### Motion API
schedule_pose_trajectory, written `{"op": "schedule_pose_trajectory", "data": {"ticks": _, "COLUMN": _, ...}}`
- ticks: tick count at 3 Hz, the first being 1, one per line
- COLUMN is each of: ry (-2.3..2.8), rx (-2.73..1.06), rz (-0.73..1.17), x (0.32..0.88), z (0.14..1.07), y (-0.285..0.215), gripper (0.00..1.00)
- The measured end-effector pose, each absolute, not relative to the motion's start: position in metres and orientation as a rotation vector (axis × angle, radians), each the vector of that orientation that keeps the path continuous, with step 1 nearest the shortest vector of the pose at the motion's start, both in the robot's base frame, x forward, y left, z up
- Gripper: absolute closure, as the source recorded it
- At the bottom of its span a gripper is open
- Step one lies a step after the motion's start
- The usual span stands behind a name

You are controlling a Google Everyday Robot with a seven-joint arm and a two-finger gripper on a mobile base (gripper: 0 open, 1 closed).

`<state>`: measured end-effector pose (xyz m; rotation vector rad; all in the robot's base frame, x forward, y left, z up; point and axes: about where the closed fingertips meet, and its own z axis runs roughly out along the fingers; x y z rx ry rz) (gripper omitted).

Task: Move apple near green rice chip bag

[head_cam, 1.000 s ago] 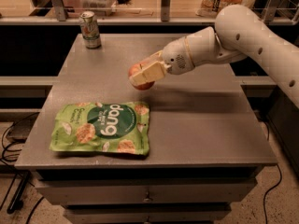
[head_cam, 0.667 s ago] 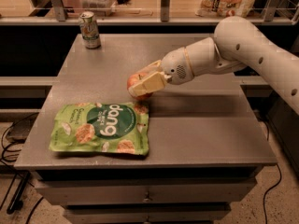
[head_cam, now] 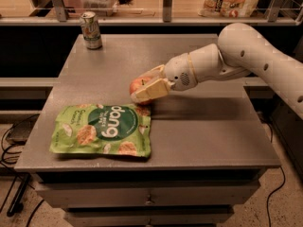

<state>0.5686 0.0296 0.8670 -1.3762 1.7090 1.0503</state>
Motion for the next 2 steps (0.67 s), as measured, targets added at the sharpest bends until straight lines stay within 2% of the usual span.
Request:
{"op": "schedule_pose_trajectory", "data": {"ticks": 1, "ry": 1.700, "rx": -1.386, "rz": 1.034, "x": 0.5700, "z": 0.8679, "y": 0.0272, "gripper": 0.00}}
{"op": "schedule_pose_trajectory", "data": {"ticks": 2, "ry": 1.700, "rx": -1.386, "rz": 1.034, "x": 0.5700, "z": 0.8679, "y": 0.0273, "gripper": 0.00}}
